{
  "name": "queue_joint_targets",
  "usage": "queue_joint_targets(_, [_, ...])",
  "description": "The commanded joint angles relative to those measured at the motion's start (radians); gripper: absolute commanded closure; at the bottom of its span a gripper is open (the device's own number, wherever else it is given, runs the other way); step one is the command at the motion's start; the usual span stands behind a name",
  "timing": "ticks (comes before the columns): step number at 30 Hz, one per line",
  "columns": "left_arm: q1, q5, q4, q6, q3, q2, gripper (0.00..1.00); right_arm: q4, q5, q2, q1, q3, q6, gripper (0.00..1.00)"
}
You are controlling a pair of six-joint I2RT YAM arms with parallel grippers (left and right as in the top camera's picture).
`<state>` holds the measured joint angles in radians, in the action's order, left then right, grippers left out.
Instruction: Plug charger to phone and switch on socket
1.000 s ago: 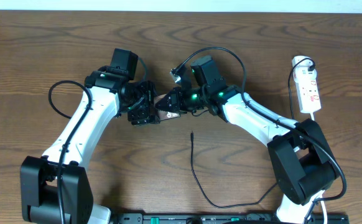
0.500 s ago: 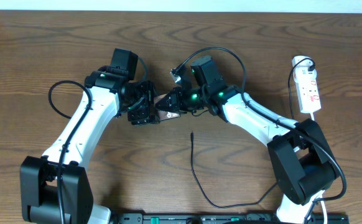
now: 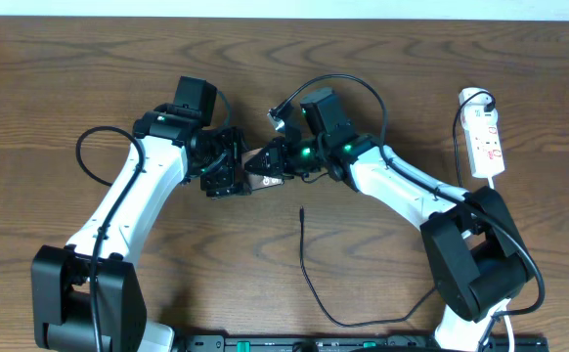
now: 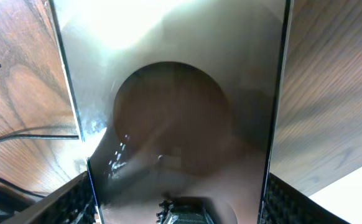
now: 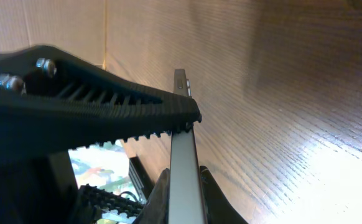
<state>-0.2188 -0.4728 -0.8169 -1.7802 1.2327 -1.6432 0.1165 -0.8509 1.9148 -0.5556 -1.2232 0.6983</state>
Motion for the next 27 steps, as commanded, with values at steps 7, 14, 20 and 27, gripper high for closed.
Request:
queue_joint_targets(7, [0.0, -0.005, -0.015, 0.079, 0.008, 0.029, 0.05, 0.053, -0.039, 0.003, 0.069, -0.014, -0.06, 0.99])
queue_joint_targets(14, [0.015, -0.006, -0.003, 0.169, 0.008, 0.029, 0.01, 0.053, -0.038, 0.002, 0.103, -0.014, -0.069, 0.99])
queue_joint_targets(20, [0.065, -0.024, 0.079, 0.497, 0.008, 0.029, 0.01, 0.056, -0.038, 0.002, 0.156, -0.014, -0.065, 0.99])
queue_joint_targets(27, [0.111, -0.133, 0.194, 0.878, 0.008, 0.029, 0.01, 0.057, -0.038, 0.002, 0.244, -0.014, 0.061, 0.99])
